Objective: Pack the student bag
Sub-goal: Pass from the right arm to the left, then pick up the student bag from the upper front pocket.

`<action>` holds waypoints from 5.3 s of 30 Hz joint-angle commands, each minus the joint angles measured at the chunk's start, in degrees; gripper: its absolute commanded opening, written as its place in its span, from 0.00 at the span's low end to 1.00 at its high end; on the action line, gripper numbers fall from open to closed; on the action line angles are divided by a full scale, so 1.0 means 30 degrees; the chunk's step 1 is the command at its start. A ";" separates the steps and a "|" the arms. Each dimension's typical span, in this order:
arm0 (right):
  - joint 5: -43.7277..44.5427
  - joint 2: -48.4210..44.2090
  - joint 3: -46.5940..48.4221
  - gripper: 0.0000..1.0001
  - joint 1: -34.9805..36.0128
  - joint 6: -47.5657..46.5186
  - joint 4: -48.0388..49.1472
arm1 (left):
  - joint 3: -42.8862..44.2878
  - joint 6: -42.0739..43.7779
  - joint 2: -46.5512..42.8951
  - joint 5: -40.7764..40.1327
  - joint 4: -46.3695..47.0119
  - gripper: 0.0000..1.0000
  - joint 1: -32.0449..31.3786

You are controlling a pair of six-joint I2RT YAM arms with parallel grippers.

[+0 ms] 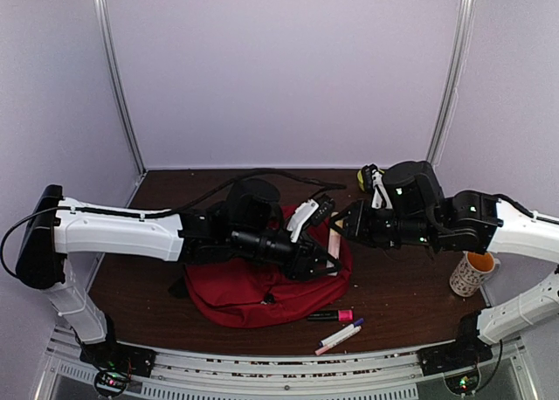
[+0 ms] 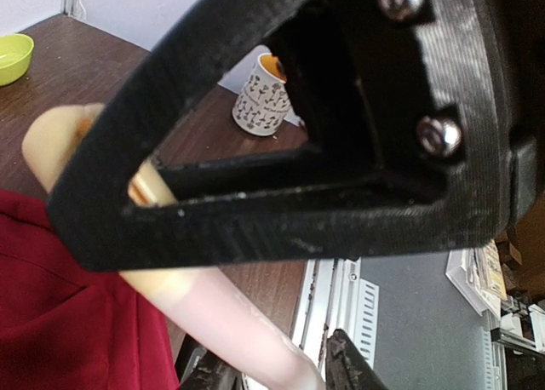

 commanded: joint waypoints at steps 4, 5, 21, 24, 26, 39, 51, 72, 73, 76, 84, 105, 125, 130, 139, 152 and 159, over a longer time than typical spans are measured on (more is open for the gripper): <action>0.1528 -0.0320 0.0689 0.00 0.0086 0.0214 -0.0239 | 0.1071 -0.0189 0.0271 -0.2522 -0.0862 0.30 -0.0325; 0.1644 -0.0304 0.0697 0.00 0.0097 0.0335 -0.0371 | 0.1057 -0.0334 0.0268 -0.2760 -0.0850 0.28 -0.0354; 0.2036 -0.0546 0.0353 0.00 0.0093 0.1341 -0.1021 | 0.1004 -0.0773 0.0010 -0.3937 -0.1195 0.00 -0.0455; 0.1979 -0.0604 -0.0132 0.00 0.0095 0.1425 -0.1046 | 0.1062 -0.0863 -0.0203 -0.4148 -0.1506 0.00 -0.0444; 0.1704 -0.0704 -0.0413 0.03 0.0083 0.1229 -0.0878 | 0.1063 -0.0894 -0.0315 -0.4317 -0.1668 0.00 -0.0458; 0.2220 -0.0926 0.0586 0.69 -0.0379 -0.2127 -0.1281 | 0.0823 -0.0703 -0.1389 -0.6875 -0.4295 0.00 -0.0458; 0.2600 -0.0577 0.0880 0.77 -0.1477 -0.4825 -0.2212 | -0.1424 -0.1108 -0.4022 -0.9298 -0.7294 0.00 -0.0458; 0.1049 0.0530 -0.0132 0.77 -0.2319 -0.5439 -0.1371 | -0.0501 -0.1115 -0.4895 -0.7369 -1.5946 0.00 0.0965; 0.1042 0.0531 -0.0218 0.77 -0.2342 -0.5456 -0.1347 | -0.0330 -0.1021 -0.4780 -0.6988 -1.6278 0.00 0.1111; 0.1015 0.0498 -0.0456 0.77 -0.2413 -0.5454 -0.1285 | 0.0133 -0.0669 -0.4563 -0.5901 -1.7245 0.00 0.1521; 0.0816 0.0256 -0.1137 0.77 -0.2638 -0.5483 -0.0898 | 0.1707 0.0350 -0.3890 -0.4204 -1.9414 0.00 0.2324; 0.0238 -0.1022 -0.3305 0.77 -0.3363 -0.5453 -0.0347 | 0.3739 0.0463 0.1221 -0.5095 -2.0589 0.00 0.3808; -0.4564 0.7874 0.3252 0.57 -0.1753 -1.0670 0.2044 | 0.2400 0.0605 0.0212 -0.4197 -1.8421 0.00 0.4332; -0.4418 0.9974 0.4622 0.51 -0.1685 -1.0788 0.1961 | 0.2400 0.0825 0.0306 -0.3982 -1.8264 0.00 0.4346; -0.5199 1.1640 0.5117 0.44 -0.1702 -1.0619 0.2582 | 0.1942 0.0922 -0.0197 -0.3852 -1.7841 0.00 0.4576; -0.5637 1.2615 0.5420 0.17 -0.1680 -1.0573 0.3024 | 0.2139 0.0951 -0.0070 -0.3282 -1.7723 0.00 0.4581; -0.5368 1.2341 0.5228 0.02 -0.1700 -1.0639 0.2839 | 0.2520 0.1059 0.0130 -0.2794 -1.7884 0.00 0.4581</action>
